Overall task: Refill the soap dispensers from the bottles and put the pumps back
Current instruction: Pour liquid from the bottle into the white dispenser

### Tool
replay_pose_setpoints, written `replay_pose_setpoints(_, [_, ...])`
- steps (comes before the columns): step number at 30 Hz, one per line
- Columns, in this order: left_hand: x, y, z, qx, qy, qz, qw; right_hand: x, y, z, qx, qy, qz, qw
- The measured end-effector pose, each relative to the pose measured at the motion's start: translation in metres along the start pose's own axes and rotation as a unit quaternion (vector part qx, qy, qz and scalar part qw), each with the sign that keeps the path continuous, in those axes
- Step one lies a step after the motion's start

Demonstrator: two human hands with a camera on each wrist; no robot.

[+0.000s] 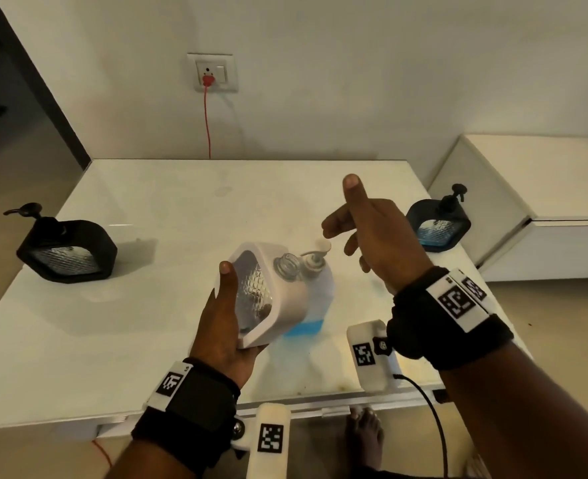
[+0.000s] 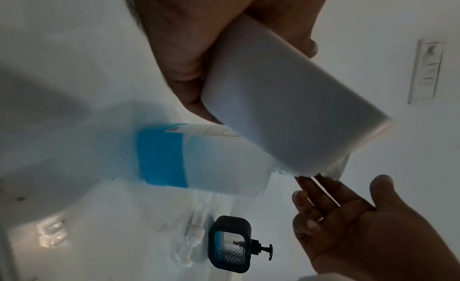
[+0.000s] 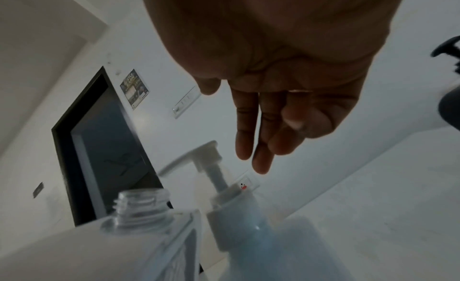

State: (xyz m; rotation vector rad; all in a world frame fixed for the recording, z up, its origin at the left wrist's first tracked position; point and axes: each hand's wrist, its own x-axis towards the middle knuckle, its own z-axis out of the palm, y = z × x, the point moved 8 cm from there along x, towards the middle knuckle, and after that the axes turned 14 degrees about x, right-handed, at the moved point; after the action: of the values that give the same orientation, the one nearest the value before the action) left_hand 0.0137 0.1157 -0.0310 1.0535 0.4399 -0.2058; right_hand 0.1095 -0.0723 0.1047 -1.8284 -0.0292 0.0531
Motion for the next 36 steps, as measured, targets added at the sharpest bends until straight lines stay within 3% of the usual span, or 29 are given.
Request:
replay_pose_setpoints(7, [-0.003, 0.0, 0.011, 0.027, -0.023, -0.007, 0.999, 0.011, -0.018, 0.018, -0.117, -0.056, 0.056, 0.99])
replay_pose_setpoints(17, [-0.002, 0.005, 0.005, 0.007, 0.031, -0.004, 0.999, 0.015, -0.006, 0.047, -0.243, -0.102, 0.103, 0.959])
replay_pose_setpoints(36, [0.004, 0.004, 0.004, 0.02, 0.014, 0.012, 1.0, 0.017, 0.009, 0.061, -0.213, -0.102, 0.163, 0.958])
